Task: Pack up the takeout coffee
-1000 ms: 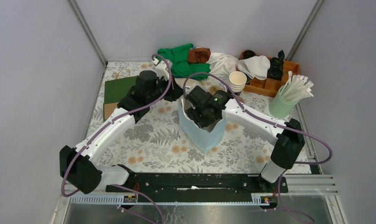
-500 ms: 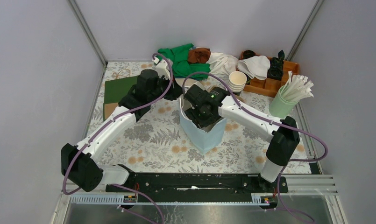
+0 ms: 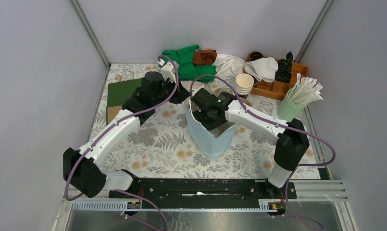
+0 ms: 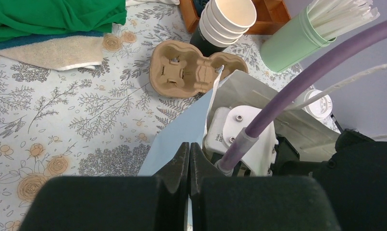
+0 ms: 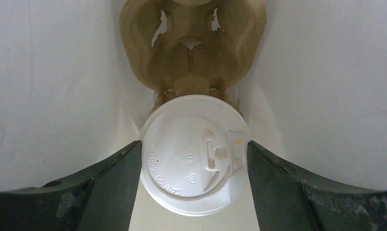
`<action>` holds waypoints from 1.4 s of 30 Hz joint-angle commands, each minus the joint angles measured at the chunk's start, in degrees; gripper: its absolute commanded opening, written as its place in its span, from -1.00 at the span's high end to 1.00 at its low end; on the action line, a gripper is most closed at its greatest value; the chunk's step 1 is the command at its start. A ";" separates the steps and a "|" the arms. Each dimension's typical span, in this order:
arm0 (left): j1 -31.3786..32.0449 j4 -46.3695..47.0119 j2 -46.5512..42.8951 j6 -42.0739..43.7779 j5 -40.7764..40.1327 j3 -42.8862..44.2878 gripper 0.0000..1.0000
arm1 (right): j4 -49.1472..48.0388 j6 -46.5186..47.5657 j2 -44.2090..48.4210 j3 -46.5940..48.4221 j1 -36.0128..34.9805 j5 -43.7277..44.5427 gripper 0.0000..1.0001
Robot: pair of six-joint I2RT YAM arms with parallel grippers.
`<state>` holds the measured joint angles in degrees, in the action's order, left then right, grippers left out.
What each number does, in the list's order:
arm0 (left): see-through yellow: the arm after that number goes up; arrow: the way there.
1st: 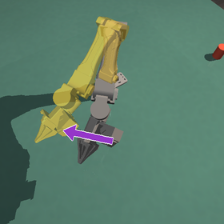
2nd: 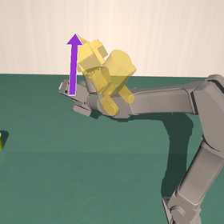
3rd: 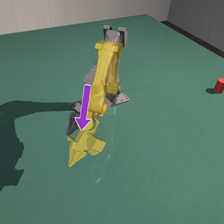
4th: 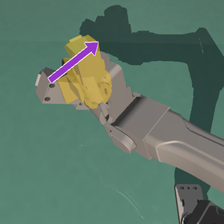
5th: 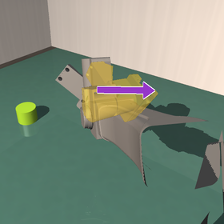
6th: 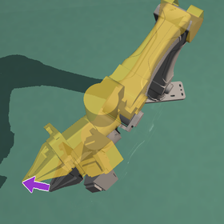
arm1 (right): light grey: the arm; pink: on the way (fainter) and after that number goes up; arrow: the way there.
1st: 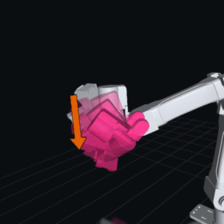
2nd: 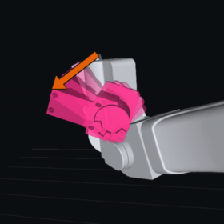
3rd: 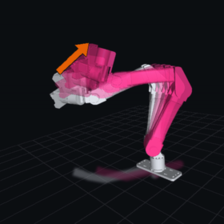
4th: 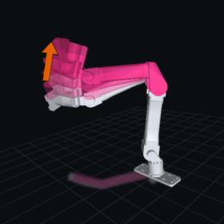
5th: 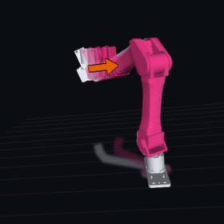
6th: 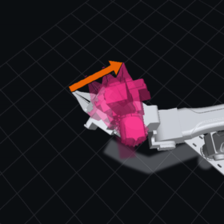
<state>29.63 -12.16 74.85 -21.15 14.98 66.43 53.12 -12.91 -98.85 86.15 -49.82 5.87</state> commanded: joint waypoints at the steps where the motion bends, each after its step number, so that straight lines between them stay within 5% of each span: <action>1: -0.18 -1.53 0.63 1.63 -0.39 1.22 1.00 | 5.60 0.22 -0.29 -3.50 0.41 -2.26 0.23; 25: 1.43 -2.37 1.67 4.18 2.82 3.58 1.00 | 3.94 1.28 7.83 9.65 0.43 6.09 0.23; 34: 2.40 -2.51 1.01 4.80 2.69 3.89 1.00 | 0.91 0.50 10.50 7.72 0.44 7.01 0.23; 42: 2.20 1.07 -1.40 2.40 1.77 2.29 1.00 | -9.87 0.96 17.53 -4.22 0.45 5.77 0.22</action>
<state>31.81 -13.67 75.72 -17.85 16.95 68.42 50.11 -12.47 -86.32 85.91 -49.54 11.42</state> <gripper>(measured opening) 0.007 0.805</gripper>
